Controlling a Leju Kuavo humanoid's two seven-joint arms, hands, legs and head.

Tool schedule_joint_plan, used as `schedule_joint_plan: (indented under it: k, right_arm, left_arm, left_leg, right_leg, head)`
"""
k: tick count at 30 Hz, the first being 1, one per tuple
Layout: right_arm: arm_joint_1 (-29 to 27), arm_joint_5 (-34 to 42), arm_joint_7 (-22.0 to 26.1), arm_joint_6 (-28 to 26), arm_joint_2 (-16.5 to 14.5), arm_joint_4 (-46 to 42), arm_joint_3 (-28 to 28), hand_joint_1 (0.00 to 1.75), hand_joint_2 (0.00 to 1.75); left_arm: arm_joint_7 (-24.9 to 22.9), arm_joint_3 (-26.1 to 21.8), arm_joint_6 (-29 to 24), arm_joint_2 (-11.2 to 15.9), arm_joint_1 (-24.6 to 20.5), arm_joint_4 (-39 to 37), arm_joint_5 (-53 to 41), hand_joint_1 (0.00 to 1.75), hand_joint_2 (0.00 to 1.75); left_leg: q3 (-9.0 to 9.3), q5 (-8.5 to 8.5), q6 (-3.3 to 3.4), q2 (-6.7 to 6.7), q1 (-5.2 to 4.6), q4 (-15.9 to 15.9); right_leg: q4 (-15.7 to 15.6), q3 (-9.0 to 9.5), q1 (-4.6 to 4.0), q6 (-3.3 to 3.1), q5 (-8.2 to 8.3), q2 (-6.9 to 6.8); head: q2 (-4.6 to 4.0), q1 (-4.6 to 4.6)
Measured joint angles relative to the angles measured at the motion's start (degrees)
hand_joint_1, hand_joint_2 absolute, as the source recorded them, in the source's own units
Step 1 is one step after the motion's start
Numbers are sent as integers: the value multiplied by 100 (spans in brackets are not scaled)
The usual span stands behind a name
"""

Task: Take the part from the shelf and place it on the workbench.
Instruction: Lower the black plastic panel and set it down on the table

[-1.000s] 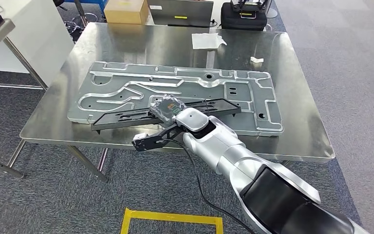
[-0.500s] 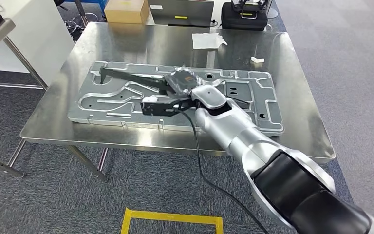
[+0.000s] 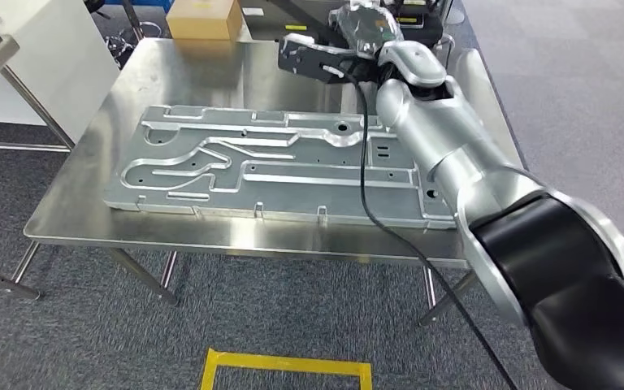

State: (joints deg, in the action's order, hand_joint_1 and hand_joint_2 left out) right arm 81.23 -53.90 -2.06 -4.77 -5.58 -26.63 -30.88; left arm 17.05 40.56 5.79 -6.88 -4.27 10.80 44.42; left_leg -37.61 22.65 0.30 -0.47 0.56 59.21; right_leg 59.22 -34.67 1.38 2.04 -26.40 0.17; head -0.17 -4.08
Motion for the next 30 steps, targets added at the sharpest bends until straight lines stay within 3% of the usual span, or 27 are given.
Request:
schedule_joint_plan:
  k: [3, 9, 14, 19, 24, 30]
  right_arm:
    - [-8, -55, 104, 20, 83, 21, 135, 175, 175]
    - [-92, -87, 299, 18, 263, 76, 273, 175, 175]
    - [-213, -150, 457, 30, 406, 111, 310, 175, 175]
    - [-347, -224, 539, 45, 481, 131, 309, 175, 175]
    - [-671, -487, 569, 30, 363, 175, 239, 175, 175]
    - [-1214, -770, 654, -26, -33, 281, -41, 175, 175]
  left_arm:
    - [-8, 1, -81, 4, -15, -1, 12, 0, 175]
    - [9, -1, -161, 4, -35, 0, 46, 0, 175]
    - [15, -21, -199, 4, -34, -2, 116, 0, 175]
    - [12, -32, -214, 4, -37, -1, 124, 0, 175]
    - [-16, -35, -217, 4, -75, 0, 128, 0, 175]
    - [-14, -84, -242, -7, -85, 0, 232, 0, 175]
  left_leg:
    - [20, -11, 27, 2, 8, -27]
    - [63, -27, -27, 36, 20, -88]
    - [64, -23, -101, 35, 34, -99]
    - [61, -15, -116, 35, 23, -96]
    - [60, -14, -114, 34, 17, -89]
    - [61, -14, -114, 33, 17, -86]
  right_leg:
    - [-16, 4, -23, -61, 12, 24]
    - [-12, 2, -48, -131, 5, 60]
    - [-9, 4, -60, -145, -4, 54]
    - [-9, 6, -62, -145, -4, 54]
    - [-12, 16, -61, -144, -4, 53]
    - [-12, 18, -62, -144, -4, 52]
  head:
    - [0, 0]
    - [-1, -1]
    - [-1, -1]
    - [-1, -1]
    - [-1, -1]
    - [-1, -1]
